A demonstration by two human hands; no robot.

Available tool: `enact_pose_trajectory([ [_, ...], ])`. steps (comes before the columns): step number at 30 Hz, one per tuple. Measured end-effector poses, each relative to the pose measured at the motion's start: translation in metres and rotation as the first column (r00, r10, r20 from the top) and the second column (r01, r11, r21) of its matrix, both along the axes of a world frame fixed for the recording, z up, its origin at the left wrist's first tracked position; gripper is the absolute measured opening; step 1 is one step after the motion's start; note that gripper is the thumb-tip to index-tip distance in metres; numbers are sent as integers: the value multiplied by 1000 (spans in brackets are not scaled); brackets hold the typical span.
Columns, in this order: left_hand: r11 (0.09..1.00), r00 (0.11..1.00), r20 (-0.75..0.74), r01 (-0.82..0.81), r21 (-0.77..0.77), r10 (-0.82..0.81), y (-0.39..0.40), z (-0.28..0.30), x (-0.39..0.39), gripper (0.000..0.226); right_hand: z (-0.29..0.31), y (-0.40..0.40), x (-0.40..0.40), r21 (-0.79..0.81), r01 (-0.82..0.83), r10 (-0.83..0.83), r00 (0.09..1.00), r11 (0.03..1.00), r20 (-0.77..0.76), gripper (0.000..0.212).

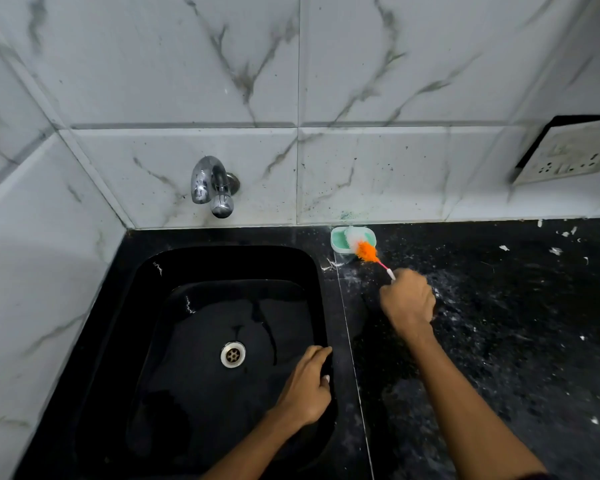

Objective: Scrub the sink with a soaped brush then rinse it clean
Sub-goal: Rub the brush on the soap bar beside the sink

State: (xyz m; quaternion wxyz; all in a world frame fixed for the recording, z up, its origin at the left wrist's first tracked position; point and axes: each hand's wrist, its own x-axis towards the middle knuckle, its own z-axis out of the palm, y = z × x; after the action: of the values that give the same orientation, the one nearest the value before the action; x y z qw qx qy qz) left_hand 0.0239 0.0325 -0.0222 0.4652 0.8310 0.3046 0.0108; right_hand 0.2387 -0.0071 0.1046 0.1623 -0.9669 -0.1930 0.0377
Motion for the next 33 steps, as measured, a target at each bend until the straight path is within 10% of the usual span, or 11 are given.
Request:
enact_pose_trajectory([
  [16, 1000, 1000, 12, -4, -11, 4, 2, -7, -2, 57, 41, 43, 9, -376, -54, 193, 920, 925, 342, 14],
  [21, 1000, 1000, 13, -11, -5, 11, 2, -5, -1, 56, 58, 75, -10, -651, -228, 530, 788, 724, 314, 13],
  [26, 1000, 1000, 7, 9, 7, -9, 4, -1, -1, 56, 42, 95, -45, -943, -196, 824, 553, 269, 120, 26],
  [30, 999, 999, -8, 47, 12, -47, 6, 3, -1, 57, 31, 98, -59, -943, -239, 906, 407, 230, 118, 56],
  [33, 997, 997, -11, 70, 14, -70, 6, 6, -2, 59, 35, 104, -63, -912, -264, 873, 458, 313, 166, 37],
])
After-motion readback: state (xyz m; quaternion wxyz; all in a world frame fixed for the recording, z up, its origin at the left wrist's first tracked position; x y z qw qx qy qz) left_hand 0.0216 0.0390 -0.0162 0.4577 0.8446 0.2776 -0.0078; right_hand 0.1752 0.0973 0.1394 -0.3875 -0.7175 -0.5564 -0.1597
